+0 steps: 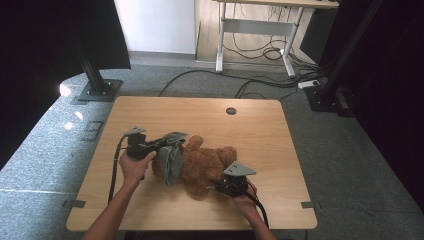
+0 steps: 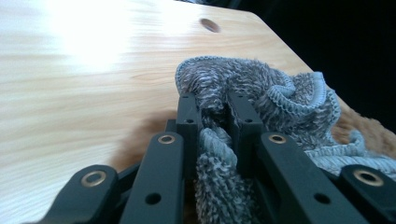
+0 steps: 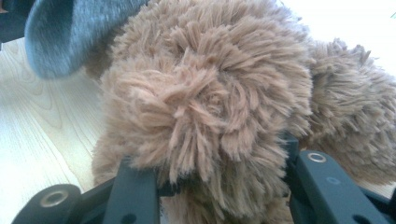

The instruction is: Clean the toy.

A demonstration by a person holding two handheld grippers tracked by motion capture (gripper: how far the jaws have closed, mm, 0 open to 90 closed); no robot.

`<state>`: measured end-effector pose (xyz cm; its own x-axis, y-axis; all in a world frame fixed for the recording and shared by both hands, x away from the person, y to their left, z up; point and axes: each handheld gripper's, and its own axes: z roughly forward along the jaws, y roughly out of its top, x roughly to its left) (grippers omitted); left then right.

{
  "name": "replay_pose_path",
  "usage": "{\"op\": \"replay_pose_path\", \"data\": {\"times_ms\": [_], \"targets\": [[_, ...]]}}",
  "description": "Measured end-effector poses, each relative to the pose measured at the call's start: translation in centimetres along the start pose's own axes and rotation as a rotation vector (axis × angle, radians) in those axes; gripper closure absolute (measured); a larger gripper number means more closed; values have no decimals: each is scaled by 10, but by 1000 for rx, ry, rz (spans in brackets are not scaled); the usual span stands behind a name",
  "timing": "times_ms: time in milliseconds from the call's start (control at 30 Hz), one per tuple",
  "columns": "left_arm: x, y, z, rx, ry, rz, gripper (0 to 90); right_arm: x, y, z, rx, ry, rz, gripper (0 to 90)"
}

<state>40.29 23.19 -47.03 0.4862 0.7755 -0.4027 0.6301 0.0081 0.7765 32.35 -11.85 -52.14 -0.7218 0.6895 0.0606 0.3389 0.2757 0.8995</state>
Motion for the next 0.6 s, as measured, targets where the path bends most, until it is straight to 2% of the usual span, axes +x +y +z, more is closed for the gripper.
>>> {"op": "replay_pose_path", "data": {"times_ms": [67,100,400,533,600], "targets": [[6,-6,-2,-2,-23,-32,768,0,-1,0,-4,-2,2,580],[7,-9,-3,-6,-29,-34,768,1,-1,0,-4,-2,1,581],[-3,-36,-13,-53,-39,17,776,5,-6,-5,6,19,13,575],[-10,-47,-17,-85,-12,65,777,8,-7,-9,6,2,35,498],[-12,-52,-15,-93,-7,79,778,6,-5,-11,1,11,49,407]]}}
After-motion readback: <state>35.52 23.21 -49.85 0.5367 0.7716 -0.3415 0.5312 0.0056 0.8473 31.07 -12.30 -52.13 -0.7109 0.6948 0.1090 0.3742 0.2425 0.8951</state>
